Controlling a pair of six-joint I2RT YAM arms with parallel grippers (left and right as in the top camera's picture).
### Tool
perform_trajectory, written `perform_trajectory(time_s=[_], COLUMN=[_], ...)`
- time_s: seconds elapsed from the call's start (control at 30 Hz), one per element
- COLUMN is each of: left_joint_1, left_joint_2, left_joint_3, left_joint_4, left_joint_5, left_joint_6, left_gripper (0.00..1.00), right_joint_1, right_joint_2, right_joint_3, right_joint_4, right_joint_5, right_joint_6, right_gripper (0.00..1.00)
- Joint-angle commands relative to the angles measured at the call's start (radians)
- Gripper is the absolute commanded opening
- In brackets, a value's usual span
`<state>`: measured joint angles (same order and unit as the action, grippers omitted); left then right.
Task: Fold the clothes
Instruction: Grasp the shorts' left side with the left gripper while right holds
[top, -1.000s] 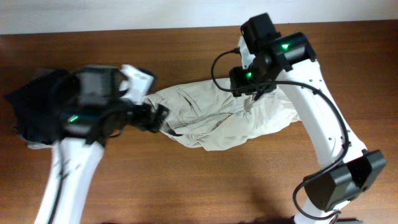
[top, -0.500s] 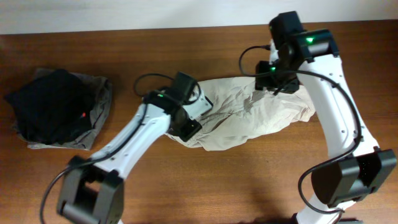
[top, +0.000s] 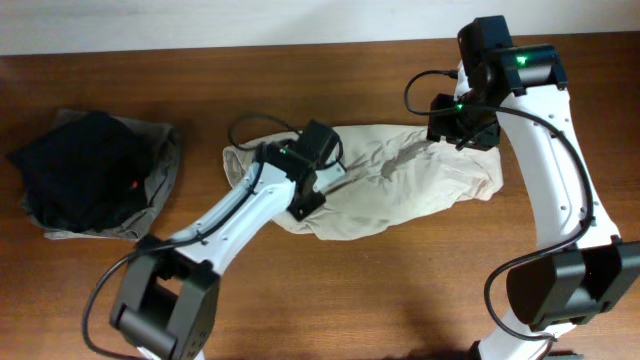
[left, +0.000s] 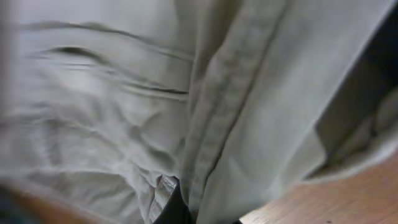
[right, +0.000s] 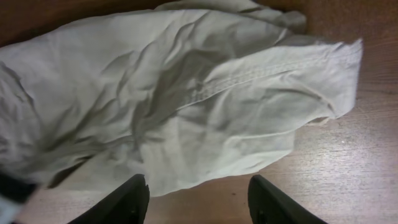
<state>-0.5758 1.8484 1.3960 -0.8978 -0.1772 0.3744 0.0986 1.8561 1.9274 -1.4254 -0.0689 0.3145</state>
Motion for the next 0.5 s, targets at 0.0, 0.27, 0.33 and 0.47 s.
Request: perform_trajectory(time_s=[0.0,0.27,0.33,0.47], left_joint_1=[0.002,0.030,0.040,0.044], left_joint_2=[-0.150,-0.291,-0.305,-0.326], left_joint_3=[0.134,0.191,0.191,0.191], left_joint_4=[-0.027,0.039,0.050,0.060], left_joint_5=[-0.147,-0.251,-0.259,-0.272], left_joint_6=[-0.093,-0.094,-0.094,-0.094], left_gripper=[0.01,0.01,0.01,0.01], right_joint_1=[-0.002,-0.002,-0.002,-0.003], right_joint_2=[-0.019,-0.019,-0.019,-0.019], right_joint_3=[-0.003,-0.003,-0.003,-0.003], right_joint_4=[0.000,0.000,0.000,-0.003], right_joint_5=[0.003,0.003,0.003,0.003], right_joint_6=[0.008,0.008,0.008,0.008], right_gripper=[0.56,0.57,0.56,0.57])
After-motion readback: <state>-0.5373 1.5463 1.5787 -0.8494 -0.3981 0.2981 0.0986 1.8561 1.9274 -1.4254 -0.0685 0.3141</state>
